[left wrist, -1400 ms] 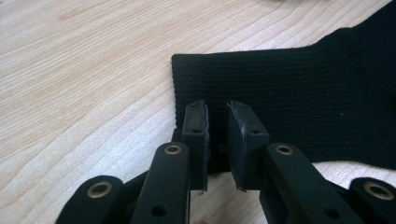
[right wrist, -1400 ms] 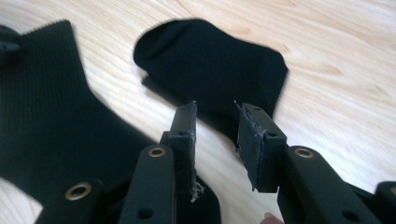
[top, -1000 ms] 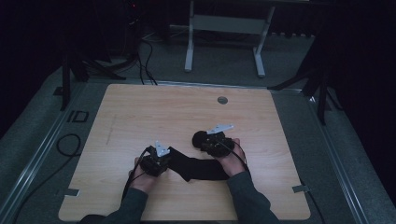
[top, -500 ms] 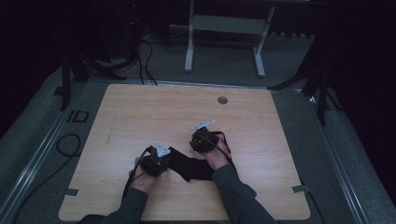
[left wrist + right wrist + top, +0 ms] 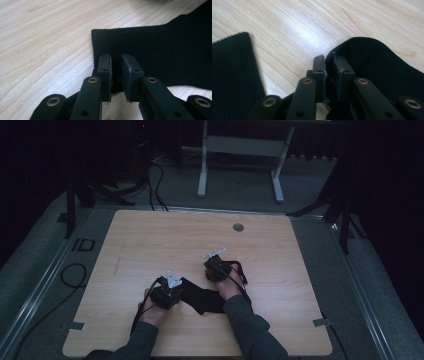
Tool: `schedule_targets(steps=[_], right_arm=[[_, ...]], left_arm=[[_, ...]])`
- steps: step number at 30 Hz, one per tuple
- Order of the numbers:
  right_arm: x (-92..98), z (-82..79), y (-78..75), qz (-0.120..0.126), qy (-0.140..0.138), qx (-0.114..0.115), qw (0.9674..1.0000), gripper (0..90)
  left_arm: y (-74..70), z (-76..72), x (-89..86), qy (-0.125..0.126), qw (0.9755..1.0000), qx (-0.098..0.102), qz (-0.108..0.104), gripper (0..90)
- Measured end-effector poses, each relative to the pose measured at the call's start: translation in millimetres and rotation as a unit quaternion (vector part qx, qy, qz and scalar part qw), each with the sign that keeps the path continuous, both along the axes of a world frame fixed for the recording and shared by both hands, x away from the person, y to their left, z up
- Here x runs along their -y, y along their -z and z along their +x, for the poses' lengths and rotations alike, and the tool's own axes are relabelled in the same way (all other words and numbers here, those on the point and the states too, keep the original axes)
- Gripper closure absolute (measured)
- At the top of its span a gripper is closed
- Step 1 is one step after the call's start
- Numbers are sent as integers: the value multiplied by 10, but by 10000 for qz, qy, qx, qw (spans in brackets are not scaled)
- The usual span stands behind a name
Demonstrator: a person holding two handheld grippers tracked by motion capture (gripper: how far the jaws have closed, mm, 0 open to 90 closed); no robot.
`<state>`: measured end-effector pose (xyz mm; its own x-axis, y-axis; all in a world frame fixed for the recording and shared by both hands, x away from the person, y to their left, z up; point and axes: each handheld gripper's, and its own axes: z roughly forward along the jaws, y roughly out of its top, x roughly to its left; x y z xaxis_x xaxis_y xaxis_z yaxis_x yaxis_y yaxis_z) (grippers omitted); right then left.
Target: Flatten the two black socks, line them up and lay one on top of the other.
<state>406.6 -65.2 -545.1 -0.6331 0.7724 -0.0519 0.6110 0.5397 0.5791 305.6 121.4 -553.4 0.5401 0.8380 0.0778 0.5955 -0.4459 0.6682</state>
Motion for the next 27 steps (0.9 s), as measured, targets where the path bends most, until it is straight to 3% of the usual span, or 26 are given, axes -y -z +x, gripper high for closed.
schedule_targets(steps=[3,6,13,17,27], right_arm=[[-24,-47,-13,-50,242,-77,9997,849],[-56,-121,-13,-55,286,-88,9995,862],[-67,-165,-16,467,280,-516,9972,882],[-36,-148,-20,742,305,-608,9949,885],[241,-173,-378,1460,443,-236,9880,885]], left_arm=[[0,2,-3,7,10000,-7,-10,784],[0,3,-4,11,10000,-5,-7,784],[2,2,-1,8,10000,3,-3,785],[1,3,-3,17,10000,1,5,785],[2,0,2,24,10000,13,12,785]])
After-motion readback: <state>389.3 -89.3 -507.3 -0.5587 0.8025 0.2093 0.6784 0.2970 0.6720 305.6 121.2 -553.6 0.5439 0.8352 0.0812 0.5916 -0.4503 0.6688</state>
